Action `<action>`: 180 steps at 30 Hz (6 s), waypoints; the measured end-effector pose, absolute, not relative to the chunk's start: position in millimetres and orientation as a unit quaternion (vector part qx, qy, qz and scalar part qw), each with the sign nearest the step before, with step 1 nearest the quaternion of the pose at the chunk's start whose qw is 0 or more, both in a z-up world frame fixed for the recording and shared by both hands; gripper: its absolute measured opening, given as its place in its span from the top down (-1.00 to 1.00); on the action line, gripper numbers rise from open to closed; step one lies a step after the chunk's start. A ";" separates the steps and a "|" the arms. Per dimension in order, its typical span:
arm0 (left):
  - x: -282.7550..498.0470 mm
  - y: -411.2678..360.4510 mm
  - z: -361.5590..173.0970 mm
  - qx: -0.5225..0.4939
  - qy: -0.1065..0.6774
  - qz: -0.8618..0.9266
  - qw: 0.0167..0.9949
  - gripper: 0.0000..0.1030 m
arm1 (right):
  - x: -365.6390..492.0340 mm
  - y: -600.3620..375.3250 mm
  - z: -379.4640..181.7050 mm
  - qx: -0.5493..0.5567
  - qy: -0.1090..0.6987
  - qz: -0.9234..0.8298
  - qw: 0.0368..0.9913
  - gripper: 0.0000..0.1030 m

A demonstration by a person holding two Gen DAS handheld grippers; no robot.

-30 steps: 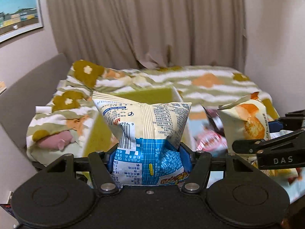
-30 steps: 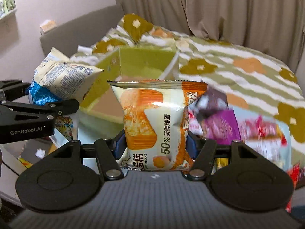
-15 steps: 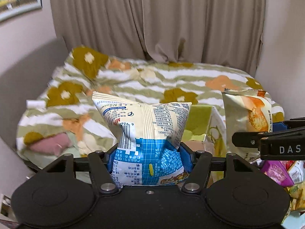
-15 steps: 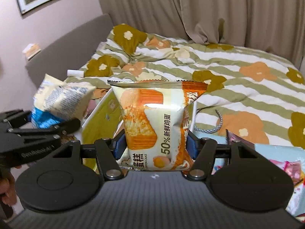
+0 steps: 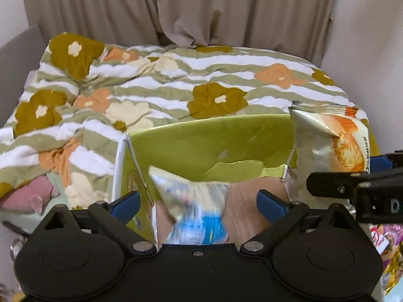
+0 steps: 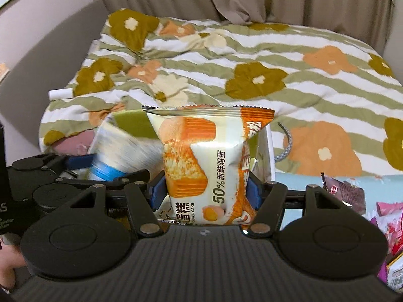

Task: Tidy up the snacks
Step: 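Carry both bags into the cardboard box and open both tools, then withdraw both tools from the box back toward the snack pile, then grasp the grey printed bag with left tool while right tool grasps the yellow lemon-print bag, then carry both bags over the cardboard box and open both tools inside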

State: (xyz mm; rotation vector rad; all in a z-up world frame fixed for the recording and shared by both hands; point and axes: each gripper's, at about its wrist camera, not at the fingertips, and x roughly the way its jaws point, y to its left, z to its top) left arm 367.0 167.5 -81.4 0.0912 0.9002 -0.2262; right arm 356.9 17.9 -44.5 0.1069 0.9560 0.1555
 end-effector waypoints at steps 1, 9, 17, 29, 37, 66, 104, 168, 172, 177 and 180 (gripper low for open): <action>365.0 168.6 -81.7 0.048 0.434 -0.111 0.893 -0.95 | 357.9 17.6 -45.6 0.052 0.462 0.073 0.882 -0.52; 340.3 189.6 -67.2 0.045 0.426 -0.085 0.900 -0.95 | 363.9 25.6 -48.6 0.054 0.470 0.088 0.877 -0.52; 307.9 203.1 -59.6 0.016 0.424 -0.030 0.905 -0.95 | 380.3 42.7 -61.7 0.080 0.490 0.126 0.859 -0.52; 299.7 202.3 -60.1 0.001 0.422 -0.001 0.907 -0.96 | 390.6 41.2 -84.1 0.039 0.475 0.129 0.869 -1.00; 289.6 202.1 -54.2 -0.005 0.416 0.010 0.909 -0.96 | 371.3 32.1 -76.7 0.026 0.460 0.125 0.879 -1.00; 187.8 148.6 15.3 0.011 0.335 -0.127 0.933 -0.96 | 186.5 -19.9 16.3 0.034 0.366 0.026 0.930 -1.00; 121.2 -89.7 -170.6 0.126 0.479 -0.082 0.865 -0.96 | 82.7 -244.8 -107.7 0.017 0.400 -0.012 0.916 -1.00; 88.7 -87.9 -96.7 0.142 0.390 -0.044 0.909 -0.34 | 86.8 -253.6 -107.3 -0.027 0.374 0.005 0.927 -0.15; 92.3 -75.0 -76.9 0.137 0.370 -0.033 0.918 -0.34 | 83.7 -253.3 -90.1 -0.010 0.362 0.004 0.932 -0.15; 99.0 -50.1 -52.2 0.128 0.348 -0.016 0.929 -0.34 | 88.7 -239.4 -64.4 0.001 0.341 0.014 0.940 -0.15; 105.6 -30.6 -39.3 0.127 0.333 -0.003 0.934 -0.34 | 96.4 -223.3 -47.5 0.009 0.327 0.030 0.945 -0.15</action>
